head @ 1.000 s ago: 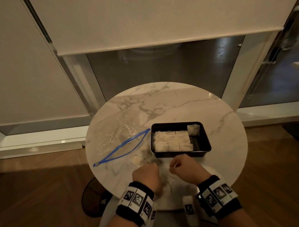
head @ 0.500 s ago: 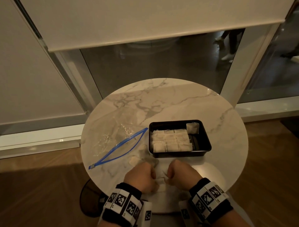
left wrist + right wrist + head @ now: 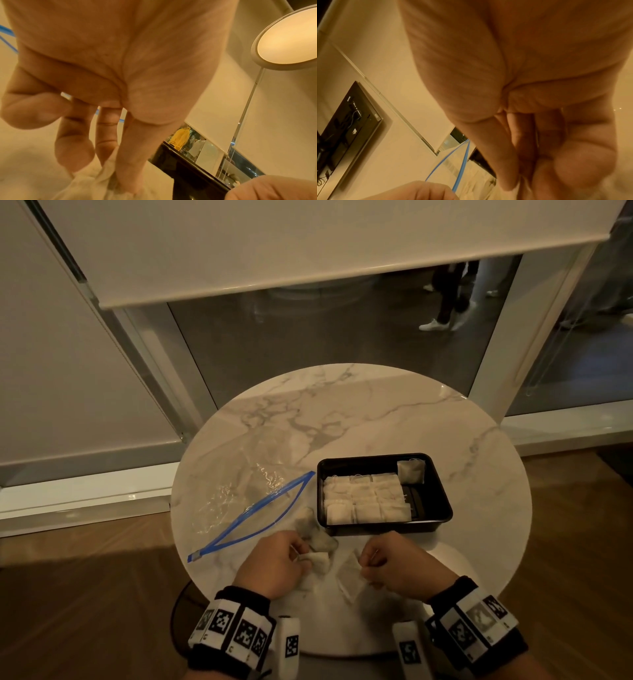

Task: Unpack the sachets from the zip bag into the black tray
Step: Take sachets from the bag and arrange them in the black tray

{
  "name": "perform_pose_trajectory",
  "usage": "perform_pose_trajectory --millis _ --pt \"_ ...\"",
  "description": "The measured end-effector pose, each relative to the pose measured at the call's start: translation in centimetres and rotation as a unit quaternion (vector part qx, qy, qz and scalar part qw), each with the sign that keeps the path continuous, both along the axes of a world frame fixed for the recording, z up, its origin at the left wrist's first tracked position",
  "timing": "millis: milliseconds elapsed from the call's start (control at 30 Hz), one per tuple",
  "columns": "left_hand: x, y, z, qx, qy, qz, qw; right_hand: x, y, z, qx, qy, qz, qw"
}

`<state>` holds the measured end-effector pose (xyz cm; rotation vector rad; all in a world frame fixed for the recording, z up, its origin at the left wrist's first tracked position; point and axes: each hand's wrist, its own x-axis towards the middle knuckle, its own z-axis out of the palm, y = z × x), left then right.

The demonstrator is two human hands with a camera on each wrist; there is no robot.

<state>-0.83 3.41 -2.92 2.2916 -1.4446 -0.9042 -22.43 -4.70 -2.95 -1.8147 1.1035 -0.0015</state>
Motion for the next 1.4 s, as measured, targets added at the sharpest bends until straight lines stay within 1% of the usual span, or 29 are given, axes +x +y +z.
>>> perform_pose_trajectory --millis 100,233,267,300,333,400,467,567,633,700,800,933,1033,1133,1167,1233,1267,1300,1400 --pt "0.3 0.1 -0.1 -0.007 -0.026 0.008 1.0 -0.5 -0.2 0.5 -0.011 -0.017 -0.013 1.0" --pt "0.0 0.0 0.2 -0.043 -0.065 0.008 0.997 -1.3 -0.6 1.5 -0.064 -0.051 -0.023 0.996" --pt "-0.1 -0.1 0.5 -0.06 -0.062 -0.001 0.996 -1.5 -0.6 1.9 -0.075 -0.061 -0.026 0.995" --pt "-0.3 -0.2 0.9 -0.079 -0.045 -0.011 0.996 -1.6 -0.6 2.1 -0.085 -0.074 -0.028 0.993" --pt "-0.7 -0.4 1.4 -0.1 -0.011 -0.019 0.995 -1.6 -0.6 2.4 -0.092 -0.09 -0.03 0.991" --pt "-1.7 -0.7 2.6 -0.14 0.084 -0.028 0.986 -1.6 -0.6 3.0 -0.095 -0.133 -0.035 0.986" --pt "-2.8 -0.8 3.5 -0.166 0.173 -0.033 0.97 -1.4 -0.5 3.6 -0.091 -0.184 -0.043 0.978" --pt "-4.0 -1.0 4.2 -0.189 0.236 -0.036 0.953 -1.4 -0.2 4.4 -0.096 -0.251 -0.062 0.961" --pt "-4.5 -1.1 4.4 -0.211 0.267 -0.02 0.94 -1.5 -0.3 4.7 -0.12 -0.266 -0.087 0.952" --pt "-4.7 -1.3 4.6 -0.228 0.3 0.006 0.926 -1.5 -0.4 4.9 -0.124 -0.27 -0.105 0.949" --pt "-5.1 -1.4 4.7 -0.238 0.342 0.03 0.909 -1.7 -0.4 4.9 -0.105 -0.27 -0.094 0.952" --pt "-5.5 -1.6 4.7 -0.247 0.366 0.05 0.896 -1.8 -0.4 4.6 -0.092 -0.261 -0.088 0.957" --pt "-5.6 -1.7 4.4 -0.245 0.387 0.069 0.887 -1.9 -0.4 5.0 -0.075 -0.27 -0.09 0.956" --pt "-5.6 -1.7 4.3 -0.23 0.401 0.085 0.883 -2.4 -0.8 5.2 -0.074 -0.28 -0.127 0.949" --pt "-5.7 -1.7 4.3 -0.228 0.398 0.09 0.884 -2.7 -1.1 5.0 -0.096 -0.266 -0.153 0.947" --pt "-5.7 -1.6 4.3 -0.232 0.373 0.098 0.893 -3.2 -1.6 4.5 -0.194 -0.19 -0.209 0.939" --pt "-5.7 -1.6 4.3 -0.239 0.357 0.1 0.897 -3.4 -1.7 4.4 -0.235 -0.157 -0.217 0.934" --pt "-5.8 -1.6 4.4 -0.247 0.341 0.1 0.902 -3.5 -1.8 4.5 -0.247 -0.153 -0.209 0.934" --pt "-6.0 -1.7 4.8 -0.265 0.319 0.087 0.906 -3.3 -1.5 5.1 -0.188 -0.197 -0.144 0.951"
